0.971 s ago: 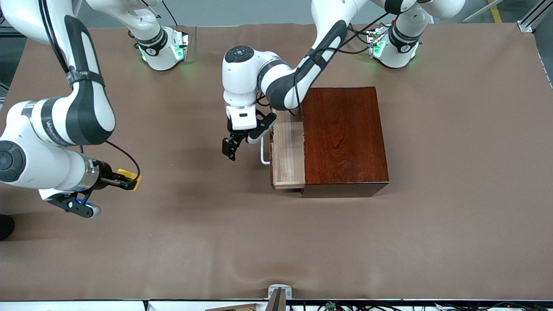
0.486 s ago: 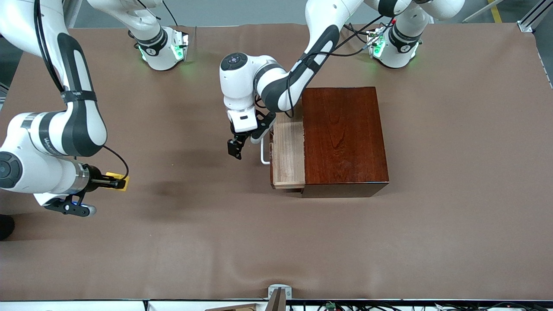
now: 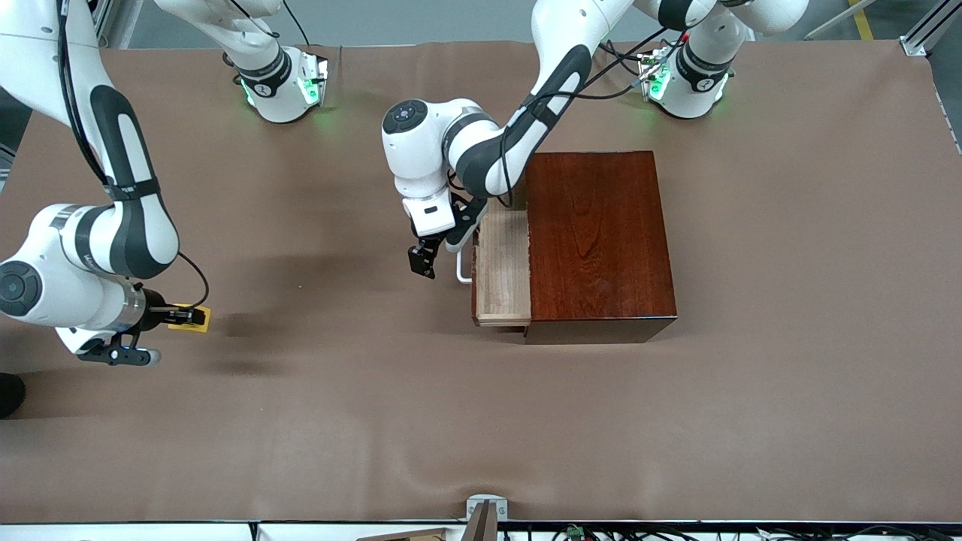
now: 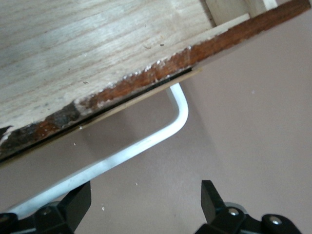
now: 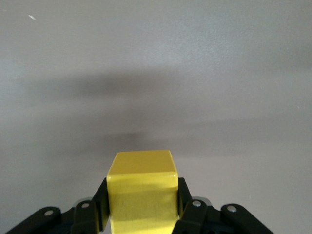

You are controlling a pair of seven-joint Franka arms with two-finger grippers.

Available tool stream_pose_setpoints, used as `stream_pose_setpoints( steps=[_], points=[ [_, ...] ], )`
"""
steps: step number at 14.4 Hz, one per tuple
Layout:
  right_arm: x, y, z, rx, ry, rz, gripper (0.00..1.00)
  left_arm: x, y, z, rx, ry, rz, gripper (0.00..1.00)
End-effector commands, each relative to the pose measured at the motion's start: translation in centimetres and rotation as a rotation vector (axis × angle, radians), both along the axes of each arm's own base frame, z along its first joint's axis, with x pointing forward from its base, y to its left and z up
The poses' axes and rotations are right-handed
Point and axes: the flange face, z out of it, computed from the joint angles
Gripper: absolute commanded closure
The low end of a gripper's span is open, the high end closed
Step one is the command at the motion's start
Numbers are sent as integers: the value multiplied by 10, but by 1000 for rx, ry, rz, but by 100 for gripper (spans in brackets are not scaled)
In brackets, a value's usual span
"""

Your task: Open drawer, take yellow block, close drawer

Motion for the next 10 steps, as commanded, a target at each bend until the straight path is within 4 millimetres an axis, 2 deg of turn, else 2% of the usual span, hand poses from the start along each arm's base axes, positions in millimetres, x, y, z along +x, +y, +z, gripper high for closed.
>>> stream_pose_setpoints(
  steps=[1,4,6,10],
  points=[
    [-15,-6,-18,-2,-20,38,100,27,27,8,61,15,65,0],
    [-17,-18,-31,2,-16,67,100,26,37,2,120,49,87,0],
    [-19,-33,-45,3,-15,55,100,28,44,-1,151,69,105,0],
    [-28,-31,-64,4,-10,58,100,29,56,-9,217,99,123,0]
  ],
)
